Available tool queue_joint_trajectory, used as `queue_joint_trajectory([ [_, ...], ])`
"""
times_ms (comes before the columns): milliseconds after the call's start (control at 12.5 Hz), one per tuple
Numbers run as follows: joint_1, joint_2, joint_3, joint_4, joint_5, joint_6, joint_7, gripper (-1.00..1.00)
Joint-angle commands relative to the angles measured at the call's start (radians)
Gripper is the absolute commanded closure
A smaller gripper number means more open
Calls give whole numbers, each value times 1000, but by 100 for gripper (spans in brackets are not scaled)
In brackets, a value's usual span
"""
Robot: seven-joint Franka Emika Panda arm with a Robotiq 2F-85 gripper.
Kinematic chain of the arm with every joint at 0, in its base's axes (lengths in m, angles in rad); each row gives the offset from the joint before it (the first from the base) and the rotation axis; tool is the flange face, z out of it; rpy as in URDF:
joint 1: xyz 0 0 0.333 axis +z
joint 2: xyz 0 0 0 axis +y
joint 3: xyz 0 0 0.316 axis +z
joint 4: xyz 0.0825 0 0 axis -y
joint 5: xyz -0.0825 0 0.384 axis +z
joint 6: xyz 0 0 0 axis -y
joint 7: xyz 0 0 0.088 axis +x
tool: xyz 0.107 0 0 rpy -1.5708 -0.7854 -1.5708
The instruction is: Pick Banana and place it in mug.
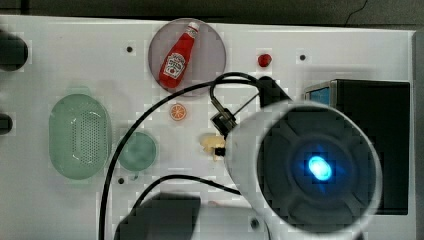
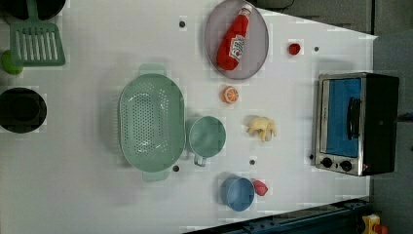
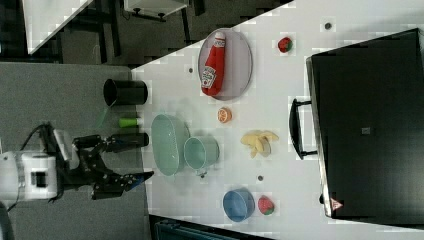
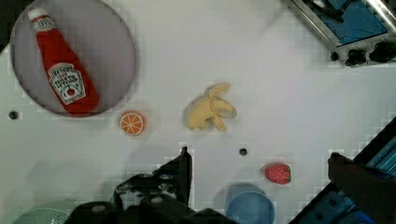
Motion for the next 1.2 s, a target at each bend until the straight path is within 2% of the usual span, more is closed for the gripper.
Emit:
queue_joint_trajectory([
  [80, 7, 69, 15, -94, 11, 76, -47, -100],
  [800, 8, 268, 22, -358, 11, 429, -656, -100],
  [1200, 5, 395, 21, -467, 11, 738, -900, -100],
])
